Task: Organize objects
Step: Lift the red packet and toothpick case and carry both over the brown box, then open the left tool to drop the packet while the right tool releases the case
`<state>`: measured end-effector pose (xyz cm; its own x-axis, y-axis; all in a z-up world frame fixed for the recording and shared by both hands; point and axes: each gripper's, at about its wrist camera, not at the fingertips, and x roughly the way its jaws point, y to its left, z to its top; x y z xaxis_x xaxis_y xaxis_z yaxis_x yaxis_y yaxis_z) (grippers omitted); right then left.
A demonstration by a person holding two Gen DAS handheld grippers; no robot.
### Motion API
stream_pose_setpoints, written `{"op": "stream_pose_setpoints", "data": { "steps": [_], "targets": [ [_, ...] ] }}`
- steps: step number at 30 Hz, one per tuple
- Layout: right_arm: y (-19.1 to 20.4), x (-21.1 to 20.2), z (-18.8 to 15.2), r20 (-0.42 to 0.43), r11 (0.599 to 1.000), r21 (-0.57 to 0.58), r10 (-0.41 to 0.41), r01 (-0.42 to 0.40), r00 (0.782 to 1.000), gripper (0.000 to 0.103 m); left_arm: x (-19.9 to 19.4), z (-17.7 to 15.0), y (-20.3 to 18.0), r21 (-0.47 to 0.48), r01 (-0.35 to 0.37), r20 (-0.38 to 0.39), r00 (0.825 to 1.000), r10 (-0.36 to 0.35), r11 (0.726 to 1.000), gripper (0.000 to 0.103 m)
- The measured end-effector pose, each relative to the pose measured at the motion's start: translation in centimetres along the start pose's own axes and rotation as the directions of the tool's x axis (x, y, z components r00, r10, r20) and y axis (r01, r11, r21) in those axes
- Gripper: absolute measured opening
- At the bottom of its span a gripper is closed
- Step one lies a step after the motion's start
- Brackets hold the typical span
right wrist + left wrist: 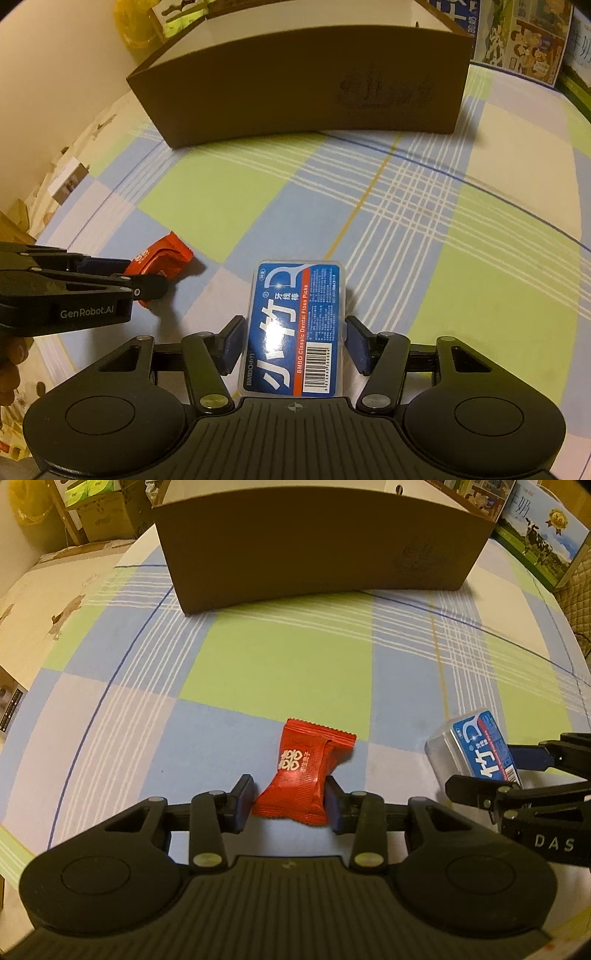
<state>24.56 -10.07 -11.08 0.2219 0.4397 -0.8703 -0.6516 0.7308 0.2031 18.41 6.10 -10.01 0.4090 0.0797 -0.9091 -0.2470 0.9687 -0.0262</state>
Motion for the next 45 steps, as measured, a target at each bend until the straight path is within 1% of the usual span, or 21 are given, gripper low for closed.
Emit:
{"op": "stream_pose_setpoints", "data": {
  "steps": [7, 11, 19, 24, 31, 33, 38, 41, 45],
  "targets": [
    [-0.2, -0.8, 1.3, 0.028, 1.000, 0.014, 0.022, -0.023, 0.999, 0.055, -1.0, 0.9, 0.6, -0.012, 0.011, 0.024, 1.000, -0.010, 1.000, 0.035],
    [0.0, -1.3, 2.4, 0.049, 0.999, 0.015, 0.038, -0.039, 0.998, 0.055, -2.0, 1.9, 0.8, -0.015, 0.020, 0.051, 0.999, -0.019, 1.000, 0.035],
    [0.3, -2.2, 6.2, 0.111, 0.998, -0.003, 0.066, -0.066, 0.992, 0.055, -4.0, 5.1, 1.2, -0.008, 0.037, 0.120, 0.992, -0.036, 0.999, 0.035],
    [0.3, -2.8, 9.4, 0.163, 0.997, -0.007, 0.074, -0.074, 0.984, 0.055, -5.0, 8.1, 1.8, -0.004, 0.034, 0.176, 0.984, -0.033, 0.999, 0.035],
    [-0.3, -2.9, 15.0, 0.235, 0.995, 0.007, 0.092, -0.097, 0.968, 0.055, -5.1, 13.0, 3.0, 0.005, 0.019, 0.242, 0.970, -0.020, 1.000, 0.035],
    [-0.6, -2.7, 16.6, 0.253, 0.996, 0.014, 0.085, -0.091, 0.964, 0.055, -4.8, 14.6, 3.2, 0.008, 0.014, 0.259, 0.966, -0.015, 1.000, 0.035],
    [-2.3, -1.8, 21.0, 0.282, 0.997, 0.037, 0.056, -0.069, 0.958, 0.055, -3.2, 18.6, 3.7, 0.010, 0.005, 0.269, 0.963, -0.007, 1.000, 0.035],
    [-3.4, -0.8, 23.2, 0.291, 0.998, 0.051, 0.028, -0.045, 0.956, 0.055, -1.8, 20.7, 4.0, 0.015, -0.021, 0.269, 0.963, 0.016, 1.000, 0.035],
    [-4.9, 1.0, 25.7, 0.282, 0.998, 0.068, -0.023, 0.004, 0.959, 0.055, 0.5, 23.6, 4.7, 0.008, -0.032, 0.248, 0.968, 0.029, 0.999, 0.035]
  ]
}}
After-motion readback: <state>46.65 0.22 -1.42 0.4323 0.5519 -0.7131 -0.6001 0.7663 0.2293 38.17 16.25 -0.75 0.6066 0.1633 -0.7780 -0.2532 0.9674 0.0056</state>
